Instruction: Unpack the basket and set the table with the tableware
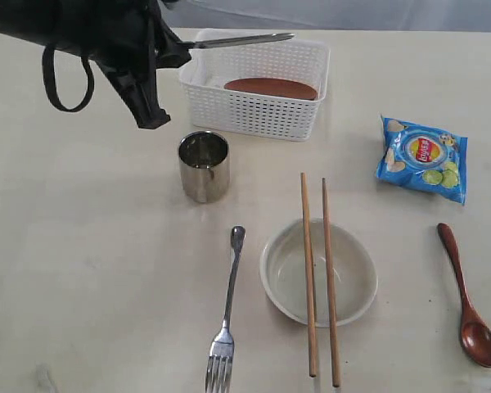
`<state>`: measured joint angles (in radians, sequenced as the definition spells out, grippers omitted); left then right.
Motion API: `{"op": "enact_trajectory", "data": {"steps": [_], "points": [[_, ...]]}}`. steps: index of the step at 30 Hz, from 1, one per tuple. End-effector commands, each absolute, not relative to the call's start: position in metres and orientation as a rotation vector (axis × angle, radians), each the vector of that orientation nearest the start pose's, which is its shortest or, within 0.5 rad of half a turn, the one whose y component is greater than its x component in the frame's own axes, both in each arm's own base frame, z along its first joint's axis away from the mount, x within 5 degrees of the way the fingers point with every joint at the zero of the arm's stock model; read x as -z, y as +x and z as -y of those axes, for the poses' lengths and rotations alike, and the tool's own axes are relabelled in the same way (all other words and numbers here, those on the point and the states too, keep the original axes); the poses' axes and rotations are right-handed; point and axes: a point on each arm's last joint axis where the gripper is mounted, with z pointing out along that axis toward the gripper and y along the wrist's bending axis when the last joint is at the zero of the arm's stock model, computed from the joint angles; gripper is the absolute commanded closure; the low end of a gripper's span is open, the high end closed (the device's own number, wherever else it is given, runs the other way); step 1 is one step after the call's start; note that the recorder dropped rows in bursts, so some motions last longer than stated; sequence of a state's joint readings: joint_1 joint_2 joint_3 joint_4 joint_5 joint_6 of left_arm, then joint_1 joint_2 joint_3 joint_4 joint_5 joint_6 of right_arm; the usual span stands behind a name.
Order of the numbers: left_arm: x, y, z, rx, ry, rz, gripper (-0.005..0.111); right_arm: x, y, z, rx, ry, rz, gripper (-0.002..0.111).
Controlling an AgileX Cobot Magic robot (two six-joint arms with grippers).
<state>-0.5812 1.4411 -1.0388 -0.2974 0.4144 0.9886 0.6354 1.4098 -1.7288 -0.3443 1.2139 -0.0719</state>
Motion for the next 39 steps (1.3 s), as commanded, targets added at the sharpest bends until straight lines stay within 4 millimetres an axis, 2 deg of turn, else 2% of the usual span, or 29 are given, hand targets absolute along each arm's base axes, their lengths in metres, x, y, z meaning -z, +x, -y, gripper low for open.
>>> {"op": "enact_trajectory", "data": {"steps": [1, 5, 10, 13, 16, 20, 25, 30, 34, 39], "points": [[-0.314, 0.245, 0.175, 0.164, 1.263, -1.854, 0.107, -0.48, 0.217, -0.122, 0.106, -0.646, -2.165, 0.074], [-0.328, 0.228, 0.166, 0.262, 1.143, -1.943, 0.107, -0.474, 0.195, -0.105, 0.078, -0.585, -2.188, 0.074], [-0.346, 0.208, 0.157, 0.376, 1.023, -2.003, 0.107, -0.446, 0.171, -0.088, 0.086, -0.57, -2.254, 0.074], [-0.348, 0.194, 0.152, 0.471, 0.953, -2.026, 0.107, -0.43, 0.158, -0.078, 0.084, -0.561, -2.273, 0.074], [-0.341, 0.176, 0.145, 0.568, 0.903, -2.052, 0.107, -0.418, 0.145, -0.069, 0.064, -0.551, -2.251, 0.074], [-0.32, 0.151, 0.133, 0.658, 0.836, -2.118, 0.107, -0.408, 0.133, -0.062, 0.044, -0.551, -2.218, 0.074], [-0.301, 0.119, 0.116, 0.802, 0.668, -2.169, 0.107, -0.408, 0.123, -0.055, 0.025, -0.541, -2.179, 0.074], [-0.291, 0.092, 0.102, 0.962, 0.489, -2.153, 0.107, -0.409, 0.122, -0.054, 0.02, -0.539, -2.168, 0.074], [-0.279, 0.078, 0.094, 1.041, 0.373, -2.151, 0.107, -0.41, 0.123, -0.055, 0.019, -0.544, -2.161, 0.074], [-0.258, 0.073, 0.086, 1.109, 0.176, -2.168, 0.107, -0.41, 0.124, -0.056, 0.015, -0.544, -2.152, 0.074]]}}
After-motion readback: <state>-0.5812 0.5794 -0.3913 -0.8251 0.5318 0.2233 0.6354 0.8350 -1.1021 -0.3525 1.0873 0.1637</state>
